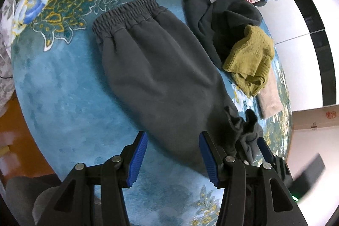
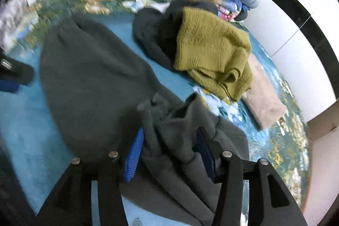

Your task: Fold clothes

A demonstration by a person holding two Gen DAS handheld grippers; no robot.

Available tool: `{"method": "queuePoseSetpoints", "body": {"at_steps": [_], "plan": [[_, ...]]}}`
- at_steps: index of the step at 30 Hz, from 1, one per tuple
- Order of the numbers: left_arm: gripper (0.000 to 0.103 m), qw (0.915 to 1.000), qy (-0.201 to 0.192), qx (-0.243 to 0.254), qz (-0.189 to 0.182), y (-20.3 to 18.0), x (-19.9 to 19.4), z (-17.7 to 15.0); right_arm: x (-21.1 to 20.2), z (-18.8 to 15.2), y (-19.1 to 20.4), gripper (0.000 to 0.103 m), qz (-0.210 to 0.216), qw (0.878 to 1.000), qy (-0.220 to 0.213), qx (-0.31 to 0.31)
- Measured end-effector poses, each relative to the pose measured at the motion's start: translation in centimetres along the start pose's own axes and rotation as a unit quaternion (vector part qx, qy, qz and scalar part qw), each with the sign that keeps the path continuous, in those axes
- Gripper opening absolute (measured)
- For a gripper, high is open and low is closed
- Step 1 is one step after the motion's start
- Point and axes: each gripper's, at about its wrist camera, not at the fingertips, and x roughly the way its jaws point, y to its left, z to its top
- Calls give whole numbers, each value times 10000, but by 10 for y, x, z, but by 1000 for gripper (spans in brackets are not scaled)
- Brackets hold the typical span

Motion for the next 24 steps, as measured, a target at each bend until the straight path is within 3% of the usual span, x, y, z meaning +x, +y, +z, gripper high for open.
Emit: {"method": "queuePoseSetpoints", "body": {"at_steps": [2, 3, 6, 9, 13, 17, 21, 24], "plan": [[55, 9999, 8, -76, -86, 1, 3, 0, -16, 3, -12, 57, 512, 9983, -204, 214], [55, 9998, 6, -124, -140, 1, 5, -1, -24, 5, -20, 64, 762, 9961, -321, 296], [55, 9988, 22, -312, -388, 2, 13, -3, -48, 5, -43, 67, 1581, 9838, -605, 585], [55, 9972, 77, -336, -664, -4, 22, -6, -57, -4, -69, 68, 1991, 9728, -687, 959], [56, 9953, 155, -99, -956, -22, 32, -11, -58, -32, -127, 69, 2032, 9566, -742, 1954], [62, 9914, 320, -67, -1267, -41, 48, -16, -43, -62, -171, 69, 1756, 9444, -436, 2744], [66, 9927, 368, 279, -1117, -73, 61, -23, -27, -82, -185, 69, 1838, 9290, -133, 3210], [68, 9887, 559, 425, -1321, -91, 79, -34, -20, -93, -187, 69, 1974, 9194, 7, 3403]]}}
